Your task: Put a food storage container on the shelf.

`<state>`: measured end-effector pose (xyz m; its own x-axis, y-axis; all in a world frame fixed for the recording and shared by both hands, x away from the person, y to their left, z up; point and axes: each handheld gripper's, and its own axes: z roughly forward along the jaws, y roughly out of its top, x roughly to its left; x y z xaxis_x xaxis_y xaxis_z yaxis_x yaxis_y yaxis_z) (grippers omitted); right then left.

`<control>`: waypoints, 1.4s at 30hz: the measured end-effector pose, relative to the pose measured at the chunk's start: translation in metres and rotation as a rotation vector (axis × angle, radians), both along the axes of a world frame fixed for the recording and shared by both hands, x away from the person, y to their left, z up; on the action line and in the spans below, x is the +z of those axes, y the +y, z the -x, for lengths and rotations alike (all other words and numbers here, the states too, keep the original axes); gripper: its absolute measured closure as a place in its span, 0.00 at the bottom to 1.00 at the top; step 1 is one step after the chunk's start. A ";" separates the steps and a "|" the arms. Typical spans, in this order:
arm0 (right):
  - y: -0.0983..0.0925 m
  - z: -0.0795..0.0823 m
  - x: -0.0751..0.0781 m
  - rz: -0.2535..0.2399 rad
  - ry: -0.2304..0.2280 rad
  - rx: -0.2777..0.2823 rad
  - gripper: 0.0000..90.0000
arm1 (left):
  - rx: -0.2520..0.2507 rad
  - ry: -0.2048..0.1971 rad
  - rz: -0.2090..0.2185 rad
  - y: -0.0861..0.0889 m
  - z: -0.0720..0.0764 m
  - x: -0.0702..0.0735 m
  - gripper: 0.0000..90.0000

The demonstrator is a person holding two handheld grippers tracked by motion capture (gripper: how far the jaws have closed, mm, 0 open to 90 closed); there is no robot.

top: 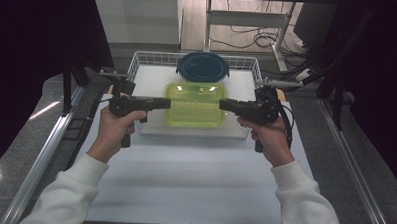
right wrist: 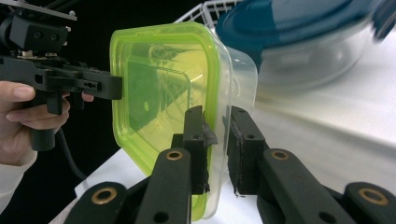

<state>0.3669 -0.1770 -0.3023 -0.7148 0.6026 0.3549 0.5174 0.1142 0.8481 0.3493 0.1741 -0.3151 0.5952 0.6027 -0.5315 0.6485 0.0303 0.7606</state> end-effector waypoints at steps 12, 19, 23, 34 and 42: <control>0.005 -0.051 0.050 -0.004 -0.004 -0.023 0.87 | 0.002 -0.003 0.012 0.004 -0.052 0.044 0.90; 0.004 -0.071 0.065 -0.012 0.007 -0.029 0.87 | 0.003 0.017 0.025 0.004 -0.077 0.058 0.90; 0.004 -0.081 0.069 -0.021 0.018 -0.034 0.87 | 0.007 0.018 0.026 0.003 -0.088 0.064 0.90; 0.000 -0.116 0.057 -0.044 0.131 -0.068 0.87 | 0.033 0.116 0.051 0.000 -0.123 0.054 0.89; 0.000 -0.141 0.049 -0.114 0.246 -0.102 0.82 | 0.060 0.197 0.151 0.004 -0.147 0.042 0.87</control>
